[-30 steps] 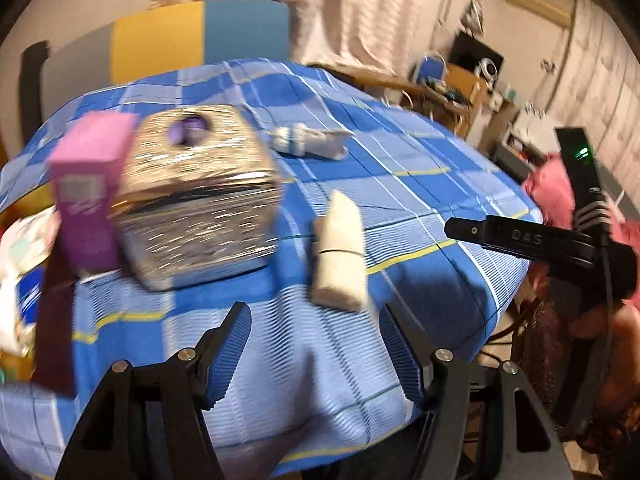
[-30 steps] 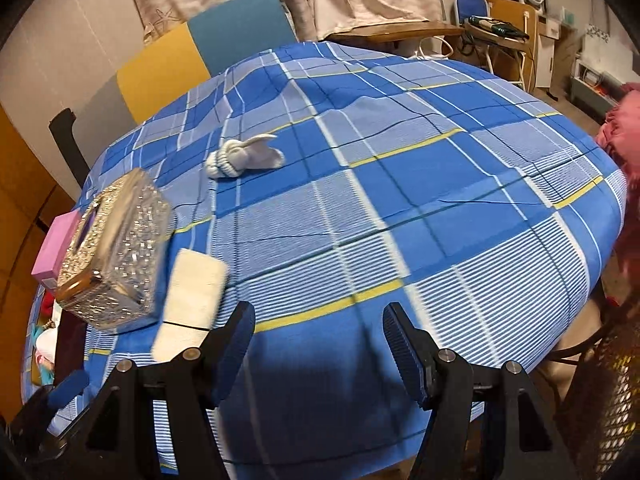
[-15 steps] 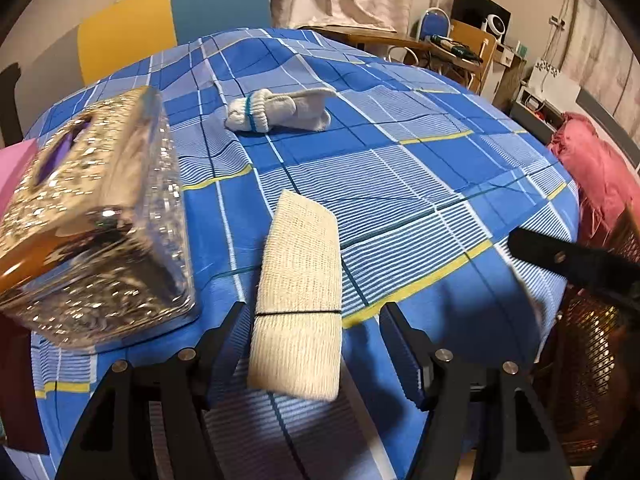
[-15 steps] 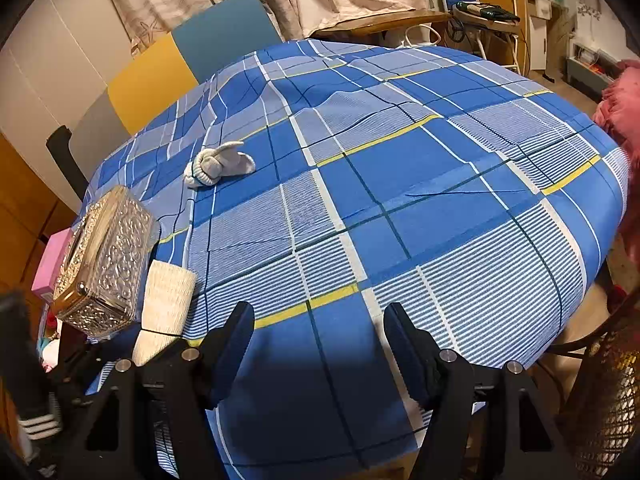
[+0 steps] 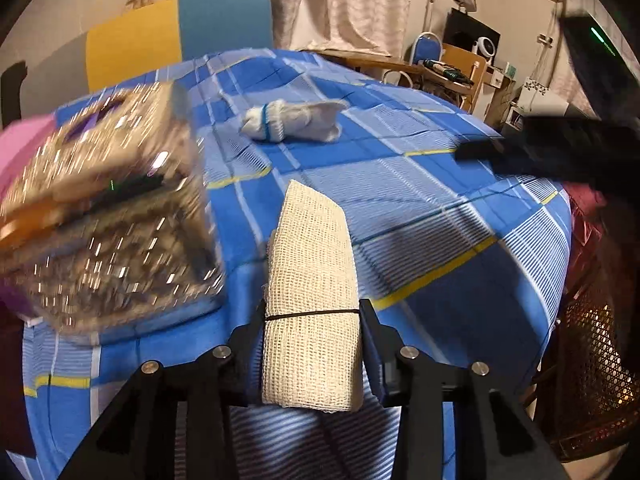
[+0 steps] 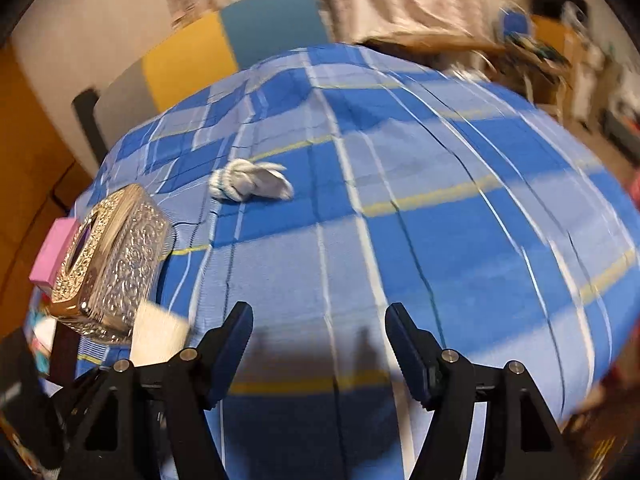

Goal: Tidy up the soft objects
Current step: 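Grasp the white knotted sock with the right tool while the left tool holds the gauze roll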

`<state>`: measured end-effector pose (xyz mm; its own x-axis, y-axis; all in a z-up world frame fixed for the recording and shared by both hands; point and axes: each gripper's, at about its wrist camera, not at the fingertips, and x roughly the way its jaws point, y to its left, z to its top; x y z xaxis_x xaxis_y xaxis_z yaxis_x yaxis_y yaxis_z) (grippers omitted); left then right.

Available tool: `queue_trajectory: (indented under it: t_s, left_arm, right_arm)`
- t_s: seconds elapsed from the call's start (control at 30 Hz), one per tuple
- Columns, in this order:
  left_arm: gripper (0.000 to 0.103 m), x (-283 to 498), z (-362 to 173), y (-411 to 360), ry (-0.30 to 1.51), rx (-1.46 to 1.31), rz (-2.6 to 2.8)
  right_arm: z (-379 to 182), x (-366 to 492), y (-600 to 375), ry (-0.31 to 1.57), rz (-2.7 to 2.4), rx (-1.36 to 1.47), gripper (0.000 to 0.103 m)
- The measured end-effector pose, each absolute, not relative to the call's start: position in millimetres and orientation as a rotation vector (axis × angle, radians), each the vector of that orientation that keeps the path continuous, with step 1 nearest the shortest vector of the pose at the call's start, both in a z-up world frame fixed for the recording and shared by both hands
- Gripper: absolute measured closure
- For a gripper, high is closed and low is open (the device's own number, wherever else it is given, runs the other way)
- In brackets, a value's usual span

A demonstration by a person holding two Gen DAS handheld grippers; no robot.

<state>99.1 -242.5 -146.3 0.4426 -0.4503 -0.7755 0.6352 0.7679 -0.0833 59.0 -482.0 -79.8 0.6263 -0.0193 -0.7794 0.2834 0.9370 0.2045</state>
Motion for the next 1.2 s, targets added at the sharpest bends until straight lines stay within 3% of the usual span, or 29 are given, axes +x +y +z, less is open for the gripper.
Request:
queue_trajectory:
  t_s: [0.27,0.57,0.63,0.83,1.2]
  left_arm:
    - [0.062,98.1,-150.9,-233.3,0.863,0.217,-0.703]
    - [0.062,100.4,-152.2,-225.1,0.871,0.168,-0.739]
    - [0.062,99.6,-152.3,-224.9,0.867,0.171,-0.742]
    - [0.062,94.2,-153.8,-221.8,0.861,0.165,-0.741]
    - [0.063,92.9,-150.0,-211.6,0.884,0.093,-0.714]
  right_arm:
    - [-76.4,176.2,-447.1,0.89,-0.039,0.038,0.03]
    - [-116.7,271.9,-440.4,1.025,-0.013,-0.001,0.029]
    - [-125.8,279.5,-440.7,1.04,0.001,0.025,0.033]
    - [-133.2,272.8,-437.4,1.032,0.019,0.064,0.063]
    - [-118.9,190.5,-456.0,1.003,-0.022,0.248,0.068]
